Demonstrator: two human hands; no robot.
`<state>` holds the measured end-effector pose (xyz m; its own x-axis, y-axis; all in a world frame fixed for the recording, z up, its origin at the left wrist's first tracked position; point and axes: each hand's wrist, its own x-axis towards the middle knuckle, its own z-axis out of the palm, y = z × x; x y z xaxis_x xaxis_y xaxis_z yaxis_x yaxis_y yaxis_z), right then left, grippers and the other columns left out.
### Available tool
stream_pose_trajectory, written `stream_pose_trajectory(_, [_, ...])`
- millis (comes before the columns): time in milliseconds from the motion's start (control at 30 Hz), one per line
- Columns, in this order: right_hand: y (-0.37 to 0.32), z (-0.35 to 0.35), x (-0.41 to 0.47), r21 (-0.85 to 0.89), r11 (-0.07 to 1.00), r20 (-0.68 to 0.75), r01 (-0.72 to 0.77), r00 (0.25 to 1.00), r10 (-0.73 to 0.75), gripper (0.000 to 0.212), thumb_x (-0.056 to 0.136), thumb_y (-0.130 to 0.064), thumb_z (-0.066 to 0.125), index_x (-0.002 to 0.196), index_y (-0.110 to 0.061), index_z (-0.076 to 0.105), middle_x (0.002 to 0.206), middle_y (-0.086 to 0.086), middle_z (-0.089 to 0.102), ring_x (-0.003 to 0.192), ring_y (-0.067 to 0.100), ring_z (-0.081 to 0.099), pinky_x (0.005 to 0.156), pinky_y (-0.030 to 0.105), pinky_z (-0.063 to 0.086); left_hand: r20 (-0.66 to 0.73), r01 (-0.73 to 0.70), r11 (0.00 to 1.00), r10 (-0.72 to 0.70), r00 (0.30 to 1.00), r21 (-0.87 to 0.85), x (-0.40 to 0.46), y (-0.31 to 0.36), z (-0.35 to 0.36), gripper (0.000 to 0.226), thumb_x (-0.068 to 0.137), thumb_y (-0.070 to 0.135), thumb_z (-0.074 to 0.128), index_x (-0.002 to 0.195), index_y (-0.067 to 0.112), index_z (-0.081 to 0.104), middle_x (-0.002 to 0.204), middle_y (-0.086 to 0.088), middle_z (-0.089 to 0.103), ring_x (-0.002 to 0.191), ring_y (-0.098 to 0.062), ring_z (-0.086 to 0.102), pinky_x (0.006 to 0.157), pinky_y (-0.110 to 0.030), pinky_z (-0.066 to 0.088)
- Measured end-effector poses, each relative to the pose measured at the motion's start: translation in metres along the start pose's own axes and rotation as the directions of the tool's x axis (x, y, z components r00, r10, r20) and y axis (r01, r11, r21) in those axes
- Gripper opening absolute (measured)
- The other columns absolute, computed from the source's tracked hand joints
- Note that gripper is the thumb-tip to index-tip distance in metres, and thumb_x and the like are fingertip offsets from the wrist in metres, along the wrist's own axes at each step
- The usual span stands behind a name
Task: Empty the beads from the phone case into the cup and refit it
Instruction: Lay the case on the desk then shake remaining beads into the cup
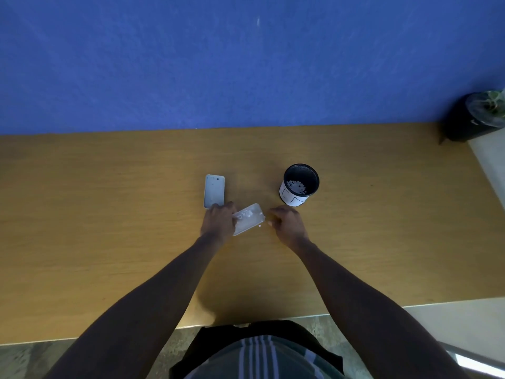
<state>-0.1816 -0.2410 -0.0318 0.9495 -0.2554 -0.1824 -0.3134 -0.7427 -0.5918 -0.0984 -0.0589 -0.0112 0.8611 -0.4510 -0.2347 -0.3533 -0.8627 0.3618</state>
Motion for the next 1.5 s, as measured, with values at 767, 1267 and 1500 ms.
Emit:
stream_pose_trajectory(767, [0.026,-0.015,-0.039,0.555,0.773,-0.301,-0.307,0.792,0.531,0.059,0.071,-0.023,0.085,0.119,-0.011,0.051,0.111,0.007,0.056,0.098,0.023,0.055,0.088,0.043,0.05,-0.044,0.009,0.681,-0.061,0.997,-0.732,0.031,0.04,-0.061,0.014,0.085,0.021,0.07,0.097,0.014,0.068,0.083,0.0,0.066,0.071,-0.008,0.058,0.064,-0.019,0.044])
stream_pose_trajectory(1267, [0.015,-0.058,0.016,0.562,0.817,-0.255,-0.126,0.914,0.316,0.1,0.056,-0.043,0.085,0.138,-0.027,0.029,0.134,-0.006,0.052,0.122,0.014,0.054,0.099,0.044,0.05,-0.227,-0.413,0.889,0.368,0.902,-0.198,0.063,0.102,-0.065,0.016,0.088,0.016,0.059,0.1,0.015,0.07,0.092,-0.006,0.064,0.083,-0.026,0.06,0.071,-0.035,0.048])
stream_pose_trajectory(1500, [0.01,-0.058,0.016,0.545,0.827,-0.251,-0.142,0.913,0.322,0.096,0.059,-0.043,0.081,0.137,-0.032,0.027,0.132,-0.002,0.055,0.12,0.02,0.056,0.095,0.047,0.052,-0.234,-0.7,0.667,0.745,0.625,0.254,0.057,0.11,-0.065,0.027,0.065,0.002,0.066,0.092,0.006,0.071,0.076,-0.012,0.059,0.065,-0.03,0.06,0.054,-0.035,0.052])
